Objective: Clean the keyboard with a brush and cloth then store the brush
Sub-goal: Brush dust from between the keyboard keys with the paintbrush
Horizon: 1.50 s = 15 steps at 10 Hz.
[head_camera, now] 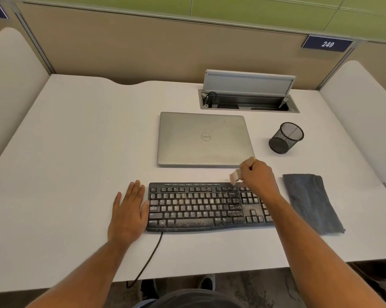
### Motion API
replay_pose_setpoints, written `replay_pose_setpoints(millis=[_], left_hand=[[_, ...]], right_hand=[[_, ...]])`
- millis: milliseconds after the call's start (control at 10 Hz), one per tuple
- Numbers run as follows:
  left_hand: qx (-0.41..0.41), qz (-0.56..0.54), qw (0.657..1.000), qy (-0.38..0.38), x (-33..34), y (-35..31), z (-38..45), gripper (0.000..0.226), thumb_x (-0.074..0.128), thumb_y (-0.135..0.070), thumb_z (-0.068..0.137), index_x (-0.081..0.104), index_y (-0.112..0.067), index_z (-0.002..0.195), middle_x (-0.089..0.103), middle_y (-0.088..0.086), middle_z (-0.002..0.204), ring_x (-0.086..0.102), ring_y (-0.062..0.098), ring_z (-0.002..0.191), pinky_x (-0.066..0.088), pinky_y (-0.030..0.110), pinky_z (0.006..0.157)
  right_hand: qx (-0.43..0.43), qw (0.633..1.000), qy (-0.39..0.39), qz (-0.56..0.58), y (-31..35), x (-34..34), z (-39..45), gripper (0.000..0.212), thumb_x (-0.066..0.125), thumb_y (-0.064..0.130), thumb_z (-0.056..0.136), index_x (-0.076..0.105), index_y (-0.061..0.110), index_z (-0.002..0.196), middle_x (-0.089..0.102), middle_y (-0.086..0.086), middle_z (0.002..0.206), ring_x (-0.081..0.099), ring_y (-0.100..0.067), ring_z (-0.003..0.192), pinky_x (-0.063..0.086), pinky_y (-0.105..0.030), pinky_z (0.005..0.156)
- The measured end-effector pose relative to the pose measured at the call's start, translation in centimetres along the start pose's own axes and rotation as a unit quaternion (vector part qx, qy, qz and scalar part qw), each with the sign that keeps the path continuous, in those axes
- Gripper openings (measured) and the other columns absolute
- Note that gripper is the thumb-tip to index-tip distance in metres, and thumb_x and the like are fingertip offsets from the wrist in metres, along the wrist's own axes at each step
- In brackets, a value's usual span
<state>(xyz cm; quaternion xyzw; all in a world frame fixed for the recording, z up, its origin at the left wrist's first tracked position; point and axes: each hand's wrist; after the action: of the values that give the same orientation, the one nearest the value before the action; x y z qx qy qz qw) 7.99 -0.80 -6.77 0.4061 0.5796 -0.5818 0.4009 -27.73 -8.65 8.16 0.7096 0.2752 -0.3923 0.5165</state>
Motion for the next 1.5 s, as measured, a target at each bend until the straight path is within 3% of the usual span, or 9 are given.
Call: replay_pose_setpoints(millis=[200,300,500,900,1000,1200,1300,1400,1500], left_hand=[[-0.001,0.001,1.0,0.004,-0.2,-0.2,0.0,0.072,0.002,-0.05,0.102,0.026,-0.016,0.161,0.014,-0.007,0.169,0.005,0.006,0.156,0.007,0.044,0.128],[-0.003,0.003,1.0,0.003,-0.1,-0.1,0.0,0.072,0.002,-0.05,0.102,0.026,-0.016,0.161,0.014,-0.007,0.169,0.005,0.006,0.156,0.006,0.043,0.128],[-0.001,0.0,1.0,0.002,0.0,-0.1,0.1,0.072,0.002,-0.051,0.102,0.025,-0.016,0.161,0.014,-0.006,0.169,0.004,0.006,0.156,0.006,0.043,0.128],[0.003,-0.005,1.0,-0.002,0.1,0.1,0.0,0.072,0.004,-0.051,0.102,0.026,-0.015,0.161,0.015,-0.006,0.169,0.005,0.007,0.156,0.004,0.042,0.128],[0.001,-0.005,1.0,-0.001,0.1,0.1,0.0,0.072,0.004,-0.051,0.102,0.026,-0.015,0.161,0.015,-0.006,0.169,0.006,0.007,0.156,0.004,0.042,0.128],[0.004,-0.003,1.0,0.003,0.1,0.1,0.1,0.073,0.002,-0.053,0.102,0.024,-0.016,0.161,0.013,-0.006,0.169,0.004,0.008,0.156,0.005,0.043,0.128],[0.003,-0.005,1.0,0.004,0.0,0.1,0.1,0.074,0.001,-0.053,0.101,0.023,-0.016,0.161,0.013,-0.006,0.169,0.004,0.008,0.156,0.005,0.043,0.128],[0.002,-0.003,1.0,0.004,0.0,0.0,0.1,0.075,0.0,-0.053,0.101,0.023,-0.016,0.161,0.012,-0.006,0.169,0.004,0.008,0.156,0.004,0.043,0.128],[0.003,-0.004,1.0,0.005,-0.1,0.0,0.0,0.075,-0.001,-0.054,0.101,0.022,-0.016,0.161,0.012,-0.006,0.169,0.003,0.007,0.156,0.003,0.042,0.128]], right_hand=[[0.026,0.998,-0.013,-0.053,-0.4,0.5,-0.2,0.041,0.037,0.028,0.107,0.06,0.013,0.076,0.065,0.001,0.068,0.064,-0.023,0.072,0.048,-0.034,0.073],[0.003,0.999,-0.024,-0.028,-0.7,0.2,-0.1,0.038,0.035,0.032,0.11,0.065,0.015,0.092,0.069,-0.004,0.085,0.064,-0.023,0.08,0.047,-0.034,0.072],[0.017,0.997,-0.018,-0.073,-1.2,0.3,-0.2,0.046,0.034,0.033,0.109,0.063,0.011,0.083,0.068,-0.007,0.081,0.065,-0.028,0.078,0.049,-0.036,0.072],[0.002,0.998,0.008,-0.057,-1.4,-0.5,-0.9,0.052,0.034,0.032,0.109,0.065,0.013,0.071,0.068,0.002,0.065,0.065,-0.022,0.069,0.053,-0.036,0.071],[-0.011,0.999,0.01,-0.031,-1.6,-0.6,-1.2,0.037,0.041,0.035,0.105,0.068,0.02,0.084,0.071,0.003,0.077,0.066,-0.018,0.075,0.055,-0.037,0.072],[0.005,0.998,0.041,-0.055,-1.6,-0.9,-1.6,0.05,0.039,0.031,0.106,0.068,0.015,0.069,0.071,-0.001,0.069,0.07,-0.021,0.071,0.058,-0.037,0.072],[-0.001,0.999,0.024,-0.027,-1.6,-0.8,-1.9,0.039,0.041,0.036,0.104,0.069,0.021,0.081,0.073,0.004,0.078,0.069,-0.018,0.076,0.058,-0.039,0.075],[0.012,0.998,0.042,-0.045,-1.9,-0.3,-2.0,0.053,0.037,0.032,0.106,0.07,0.016,0.068,0.073,-0.002,0.068,0.07,-0.022,0.069,0.06,-0.041,0.076],[0.026,0.999,0.038,0.01,-1.7,-0.7,-1.9,0.039,0.047,0.03,0.1,0.071,0.014,0.074,0.074,-0.003,0.068,0.073,-0.023,0.067,0.063,-0.047,0.072]])
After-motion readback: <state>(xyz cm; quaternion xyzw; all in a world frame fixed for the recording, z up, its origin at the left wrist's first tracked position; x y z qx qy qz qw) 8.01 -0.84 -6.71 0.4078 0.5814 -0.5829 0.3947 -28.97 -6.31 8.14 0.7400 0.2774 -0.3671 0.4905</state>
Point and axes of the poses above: each hand's wrist, its own z-axis towards the middle knuckle, its own x-axis out of the palm, y = z × x
